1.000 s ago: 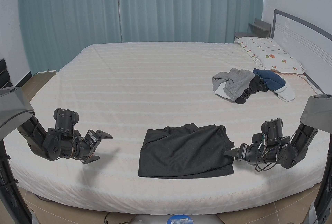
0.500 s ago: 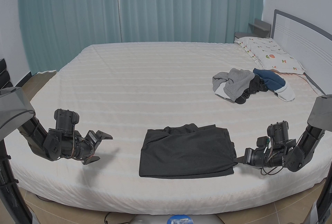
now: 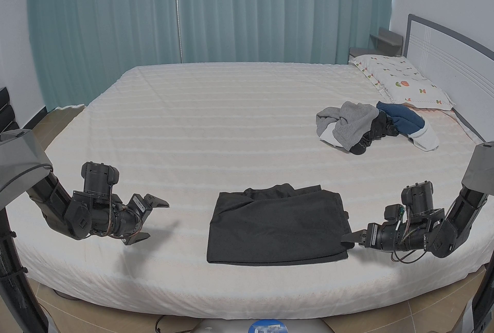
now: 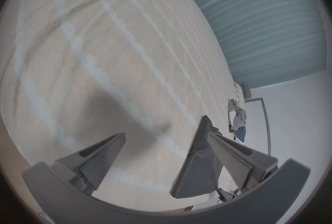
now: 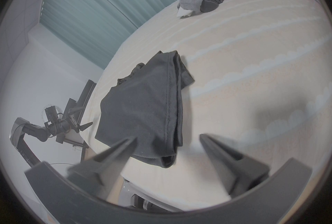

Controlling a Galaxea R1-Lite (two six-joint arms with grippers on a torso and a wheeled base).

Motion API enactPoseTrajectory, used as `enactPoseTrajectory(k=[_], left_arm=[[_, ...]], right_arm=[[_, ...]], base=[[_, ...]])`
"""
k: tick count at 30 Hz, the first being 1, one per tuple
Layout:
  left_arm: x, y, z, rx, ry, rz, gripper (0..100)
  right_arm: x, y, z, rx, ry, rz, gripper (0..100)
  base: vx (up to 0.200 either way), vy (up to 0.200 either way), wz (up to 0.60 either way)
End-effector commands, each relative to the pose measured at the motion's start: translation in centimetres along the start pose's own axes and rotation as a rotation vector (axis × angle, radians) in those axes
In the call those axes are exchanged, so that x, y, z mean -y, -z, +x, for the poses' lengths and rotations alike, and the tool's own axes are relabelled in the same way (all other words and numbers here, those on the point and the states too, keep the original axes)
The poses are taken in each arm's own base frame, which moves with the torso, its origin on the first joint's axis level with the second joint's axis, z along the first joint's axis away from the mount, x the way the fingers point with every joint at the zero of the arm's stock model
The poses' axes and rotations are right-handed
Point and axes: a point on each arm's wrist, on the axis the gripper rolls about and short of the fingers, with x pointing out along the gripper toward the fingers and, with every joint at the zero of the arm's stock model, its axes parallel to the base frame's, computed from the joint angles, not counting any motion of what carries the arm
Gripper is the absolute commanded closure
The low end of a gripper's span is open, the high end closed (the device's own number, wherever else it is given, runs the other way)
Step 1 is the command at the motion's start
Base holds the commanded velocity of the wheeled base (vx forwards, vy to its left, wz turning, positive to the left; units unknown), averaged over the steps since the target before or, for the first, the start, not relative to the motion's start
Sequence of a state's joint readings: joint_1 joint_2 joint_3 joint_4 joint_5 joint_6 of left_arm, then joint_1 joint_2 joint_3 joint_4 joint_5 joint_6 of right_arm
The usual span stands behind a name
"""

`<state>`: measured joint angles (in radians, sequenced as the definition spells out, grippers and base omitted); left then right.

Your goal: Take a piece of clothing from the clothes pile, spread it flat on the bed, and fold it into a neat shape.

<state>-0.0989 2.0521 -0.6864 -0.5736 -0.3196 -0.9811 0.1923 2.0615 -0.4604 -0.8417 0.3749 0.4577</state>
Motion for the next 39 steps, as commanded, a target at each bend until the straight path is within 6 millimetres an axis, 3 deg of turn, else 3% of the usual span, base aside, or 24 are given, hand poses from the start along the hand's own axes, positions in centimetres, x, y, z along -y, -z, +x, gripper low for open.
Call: enactPoseTrajectory(k=[1, 15, 24, 30, 35, 39], left_arm=[[0.4, 0.4, 0.1, -0.008, 0.007, 0.013, 0], [0.7, 0.8, 0.2, -0.017, 0.012, 0.027, 0], [0.9, 0.7, 0.2, -0.011, 0.016, -0.008, 0], [1.0, 0.6, 0.2, -0.007, 0.019, -0.006, 0], [1.1, 0.7, 0.2, -0.009, 0.021, -0.005, 0], [2.3, 1.1, 0.6, -0.009, 0.046, 0.026, 0]], right_arm=[[-0.1, -1.0, -0.4, 0.043, -0.009, 0.002, 0], [-0.4, -2.6, -0.1, 0.098, -0.025, 0.107, 0], [-0.3, -2.7, 0.1, 0.099, -0.021, 0.11, 0], [-0.4, -2.7, 0.2, 0.096, -0.027, 0.109, 0], [-1.0, -3.0, 0.8, 0.098, -0.047, 0.145, 0], [-1.8, -3.3, 1.4, 0.098, -0.073, 0.195, 0]], base=[[0.0, -0.2, 0.0], [0.0, -0.2, 0.0], [0.0, 0.0, 0.0], [0.2, 0.0, 0.0], [0.0, 0.0, 0.0], [0.0, 0.0, 0.0]])
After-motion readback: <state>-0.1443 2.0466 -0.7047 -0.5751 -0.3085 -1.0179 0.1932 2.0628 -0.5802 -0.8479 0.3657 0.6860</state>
